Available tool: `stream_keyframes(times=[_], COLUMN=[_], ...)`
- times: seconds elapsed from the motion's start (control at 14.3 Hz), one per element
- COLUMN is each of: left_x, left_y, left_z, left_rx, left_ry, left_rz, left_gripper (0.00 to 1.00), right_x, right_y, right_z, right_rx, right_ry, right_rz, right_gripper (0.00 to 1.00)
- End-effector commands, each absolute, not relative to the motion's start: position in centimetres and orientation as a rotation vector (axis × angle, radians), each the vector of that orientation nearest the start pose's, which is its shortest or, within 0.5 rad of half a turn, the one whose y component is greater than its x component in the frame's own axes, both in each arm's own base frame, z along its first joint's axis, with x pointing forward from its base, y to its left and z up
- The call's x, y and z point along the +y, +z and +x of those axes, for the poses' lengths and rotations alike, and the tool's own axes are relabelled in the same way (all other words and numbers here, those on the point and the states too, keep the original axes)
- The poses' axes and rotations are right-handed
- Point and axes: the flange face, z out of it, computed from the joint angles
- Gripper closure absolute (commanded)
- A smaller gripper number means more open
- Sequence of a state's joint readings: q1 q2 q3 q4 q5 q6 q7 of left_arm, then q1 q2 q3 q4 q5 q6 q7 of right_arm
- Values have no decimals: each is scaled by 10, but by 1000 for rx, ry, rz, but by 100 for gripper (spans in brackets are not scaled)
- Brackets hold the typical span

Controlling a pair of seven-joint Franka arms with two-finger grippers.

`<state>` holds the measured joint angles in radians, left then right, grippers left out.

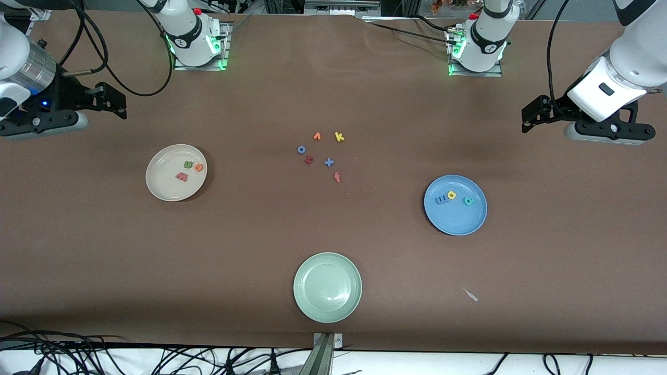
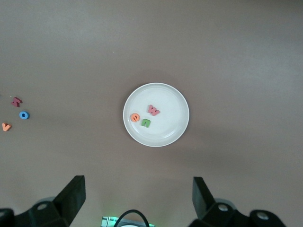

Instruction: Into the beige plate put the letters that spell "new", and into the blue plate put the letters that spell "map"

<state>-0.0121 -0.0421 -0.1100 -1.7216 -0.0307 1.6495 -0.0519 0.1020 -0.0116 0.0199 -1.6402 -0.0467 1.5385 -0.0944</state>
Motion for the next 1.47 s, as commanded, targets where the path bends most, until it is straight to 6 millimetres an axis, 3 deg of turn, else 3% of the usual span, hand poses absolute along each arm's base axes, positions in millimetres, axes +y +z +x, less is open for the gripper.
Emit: stream_keyframes(times=[0.0,0.49,0.77,1.4], left_x=[-72,-74,-74,-74], left_y=[589,589,588,589], left_z=[543,543,543,543], left_rx=[137,144,144,144], left_ry=[53,51,56,53], left_rz=[-3137,-3135,-3136,-3135], left_gripper=[0,0,0,0], right_x=[55,40,41,40], right_y=[599,598,589,589], right_z=[537,540,544,543], right_rx=[-332,-281,-290,-287], right_ry=[88,82,118,131], right_rz=[-3189,-3193,-3194,-3195], right_gripper=[0,0,0,0])
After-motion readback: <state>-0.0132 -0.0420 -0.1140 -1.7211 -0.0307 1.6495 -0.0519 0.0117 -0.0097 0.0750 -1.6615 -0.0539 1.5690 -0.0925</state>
